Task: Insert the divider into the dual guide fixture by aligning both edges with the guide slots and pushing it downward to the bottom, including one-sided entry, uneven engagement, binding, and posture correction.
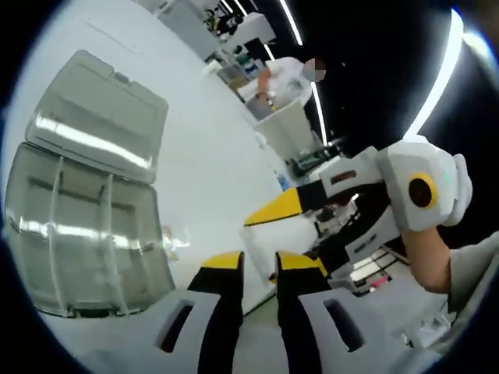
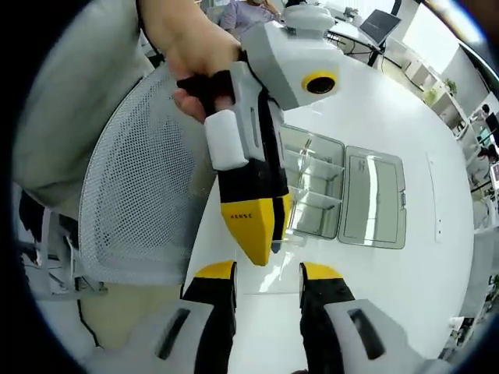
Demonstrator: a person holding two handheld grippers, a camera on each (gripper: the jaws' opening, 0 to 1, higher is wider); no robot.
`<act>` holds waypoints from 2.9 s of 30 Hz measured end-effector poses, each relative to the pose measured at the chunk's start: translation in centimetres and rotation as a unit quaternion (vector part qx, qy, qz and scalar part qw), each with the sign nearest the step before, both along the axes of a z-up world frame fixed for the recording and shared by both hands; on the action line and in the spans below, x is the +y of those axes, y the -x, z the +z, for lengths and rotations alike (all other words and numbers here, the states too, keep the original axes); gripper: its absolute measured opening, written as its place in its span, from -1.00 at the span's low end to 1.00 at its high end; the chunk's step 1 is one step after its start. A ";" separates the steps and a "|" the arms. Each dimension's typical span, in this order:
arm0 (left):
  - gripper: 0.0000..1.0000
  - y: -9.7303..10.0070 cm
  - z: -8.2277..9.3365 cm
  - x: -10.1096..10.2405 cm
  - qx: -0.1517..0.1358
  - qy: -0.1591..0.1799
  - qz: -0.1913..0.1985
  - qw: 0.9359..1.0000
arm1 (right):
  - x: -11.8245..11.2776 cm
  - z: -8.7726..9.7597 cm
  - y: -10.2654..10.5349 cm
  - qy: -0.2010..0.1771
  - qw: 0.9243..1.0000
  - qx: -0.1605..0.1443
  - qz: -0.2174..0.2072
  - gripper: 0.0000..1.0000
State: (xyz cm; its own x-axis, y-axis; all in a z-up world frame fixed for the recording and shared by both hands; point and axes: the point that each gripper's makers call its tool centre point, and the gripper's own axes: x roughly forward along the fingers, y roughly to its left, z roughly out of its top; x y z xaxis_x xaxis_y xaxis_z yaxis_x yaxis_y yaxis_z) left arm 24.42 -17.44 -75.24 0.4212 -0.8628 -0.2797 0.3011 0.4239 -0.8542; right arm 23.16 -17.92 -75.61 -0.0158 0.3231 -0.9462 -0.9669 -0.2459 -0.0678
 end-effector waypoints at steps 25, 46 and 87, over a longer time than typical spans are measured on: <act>-1.00 0.0 -0.3 -0.1 0.064 0.046 0.027 0.997 | 0.1 0.2 0.0 0.002 1.000 -0.009 0.007 -0.46; -1.00 -0.6 0.6 0.5 0.051 0.073 0.031 0.996 | -0.7 0.8 -1.4 -0.009 1.000 -0.011 -0.018 -0.44; -1.00 0.4 2.5 2.3 -0.260 -0.072 -0.127 0.955 | 2.5 2.5 -0.7 -0.053 0.991 0.125 0.007 -0.96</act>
State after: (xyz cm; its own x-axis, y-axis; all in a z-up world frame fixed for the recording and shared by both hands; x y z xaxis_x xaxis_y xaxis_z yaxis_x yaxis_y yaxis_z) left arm 23.99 -15.11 -72.72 0.3174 -0.9237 -0.2144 0.7768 0.3829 -0.5000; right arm 23.90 -15.41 -73.09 -0.2506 0.4186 -0.8729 -0.9531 -0.2645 0.1468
